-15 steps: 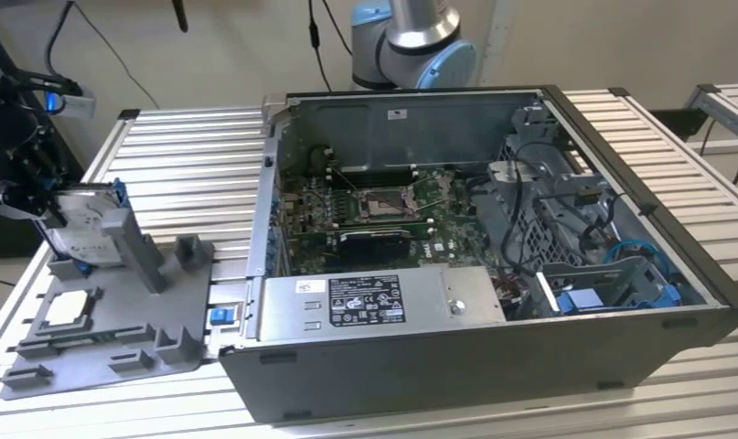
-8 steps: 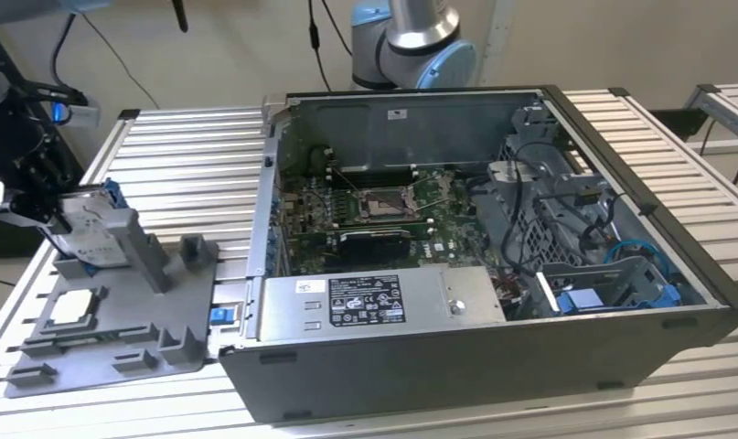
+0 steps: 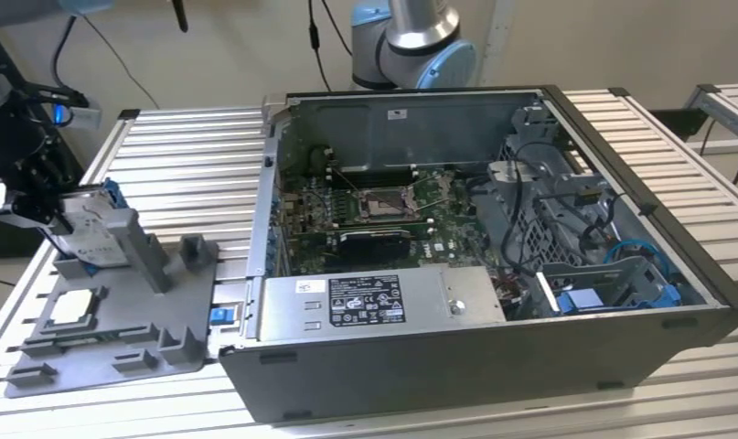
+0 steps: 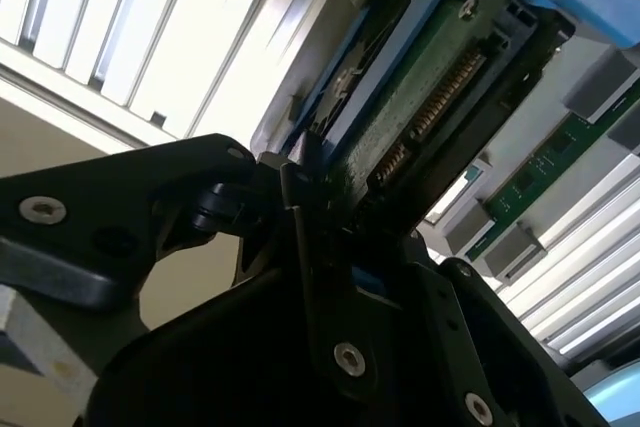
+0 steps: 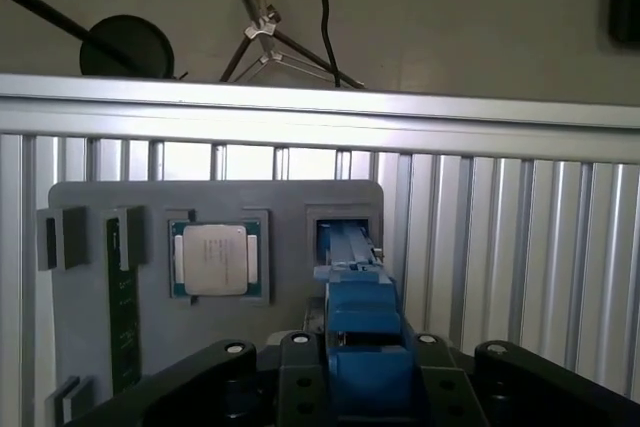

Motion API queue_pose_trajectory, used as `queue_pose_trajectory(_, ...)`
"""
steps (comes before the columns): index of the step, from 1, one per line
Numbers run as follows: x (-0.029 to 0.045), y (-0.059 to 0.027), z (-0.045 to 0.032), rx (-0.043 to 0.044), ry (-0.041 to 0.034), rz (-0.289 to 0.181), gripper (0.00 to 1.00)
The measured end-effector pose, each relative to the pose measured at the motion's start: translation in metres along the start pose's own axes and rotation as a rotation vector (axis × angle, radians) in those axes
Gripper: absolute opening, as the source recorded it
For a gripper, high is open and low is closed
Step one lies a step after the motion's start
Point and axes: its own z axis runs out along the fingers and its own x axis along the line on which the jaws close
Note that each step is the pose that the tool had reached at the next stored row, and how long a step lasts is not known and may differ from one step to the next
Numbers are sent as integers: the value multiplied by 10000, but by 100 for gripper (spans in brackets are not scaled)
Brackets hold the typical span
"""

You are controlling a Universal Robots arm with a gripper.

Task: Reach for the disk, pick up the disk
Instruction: 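Pick up the disk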

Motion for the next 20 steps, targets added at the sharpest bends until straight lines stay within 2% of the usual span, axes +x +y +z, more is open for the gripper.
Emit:
queue_pose_trajectory(1,0,0,0,-2,4,0,0)
queue_pose_trajectory(2,-1,0,0,-17,68,2,0)
queue_pose_trajectory(3,0,0,2,-19,94,2,0)
queue_pose_trajectory(4,1,0,2,-18,70,0,0)
queue_pose_trajectory(5,1,0,2,-13,-84,-3,0)
queue_pose_trajectory(6,0,0,3,-8,-139,-2,0)
queue_pose_trajectory(8,-1,0,4,-8,-83,1,0)
queue_pose_trajectory(18,1,0,0,-8,-74,-1,0)
queue_pose_trajectory(19,0,0,-1,-9,-42,0,0)
queue_pose_trajectory(20,2,0,-1,-11,-42,-1,0)
